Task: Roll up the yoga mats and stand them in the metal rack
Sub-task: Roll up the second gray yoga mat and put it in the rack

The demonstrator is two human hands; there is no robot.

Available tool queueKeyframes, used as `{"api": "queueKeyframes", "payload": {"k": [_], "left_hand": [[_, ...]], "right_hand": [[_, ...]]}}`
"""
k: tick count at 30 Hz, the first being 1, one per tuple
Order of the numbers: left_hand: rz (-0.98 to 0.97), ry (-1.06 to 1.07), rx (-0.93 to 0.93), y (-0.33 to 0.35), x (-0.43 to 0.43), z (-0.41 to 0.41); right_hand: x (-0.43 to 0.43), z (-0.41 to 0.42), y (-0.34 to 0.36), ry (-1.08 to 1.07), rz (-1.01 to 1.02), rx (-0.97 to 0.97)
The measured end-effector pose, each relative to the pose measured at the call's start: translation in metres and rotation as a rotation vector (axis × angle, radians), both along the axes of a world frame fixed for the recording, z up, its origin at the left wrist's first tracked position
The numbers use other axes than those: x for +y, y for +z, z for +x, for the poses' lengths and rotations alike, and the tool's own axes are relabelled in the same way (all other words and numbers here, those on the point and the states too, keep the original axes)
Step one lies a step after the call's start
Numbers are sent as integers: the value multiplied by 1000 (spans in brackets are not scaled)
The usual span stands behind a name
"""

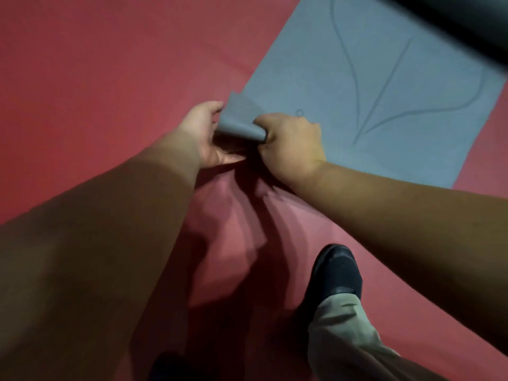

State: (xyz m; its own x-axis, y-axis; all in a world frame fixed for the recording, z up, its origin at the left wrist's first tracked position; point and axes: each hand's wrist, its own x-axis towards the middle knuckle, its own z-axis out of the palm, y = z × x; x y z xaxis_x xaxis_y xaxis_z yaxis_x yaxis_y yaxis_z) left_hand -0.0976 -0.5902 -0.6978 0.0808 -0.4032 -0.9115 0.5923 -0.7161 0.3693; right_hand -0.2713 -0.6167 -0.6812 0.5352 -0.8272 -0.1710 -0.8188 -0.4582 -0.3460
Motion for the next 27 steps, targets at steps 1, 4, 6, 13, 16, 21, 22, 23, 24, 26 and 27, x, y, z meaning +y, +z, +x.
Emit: {"api": "queueKeyframes", "payload": {"k": [1,4,6,13,16,21,22,23,24,26,27], "left_hand": [[-10,16,-23,5,13,18],[5,-44,-136,10,57,73],[92,-190,-150,7,97,107],[17,118,-291,1,289,196],[18,314,-402,3,377,226],[70,593,-519,34,498,238],[90,575,-524,36,518,238],[127,547,-542,37,536,239],[143,530,-538,35,550,238],[151,477,-504,39,564,228],[165,423,-475,40,567,224]], "right_hand": [[17,14,0,58,4,-40],[76,58,-2,225,9,-133],[116,85,-4,315,42,-183],[226,187,18,716,49,-233],[273,236,35,955,45,-232],[354,291,74,1283,40,-177],[368,294,80,1330,59,-182],[380,295,82,1372,81,-176],[389,294,82,1415,106,-160],[399,290,76,1479,200,-176],[398,286,73,1492,268,-196]]}}
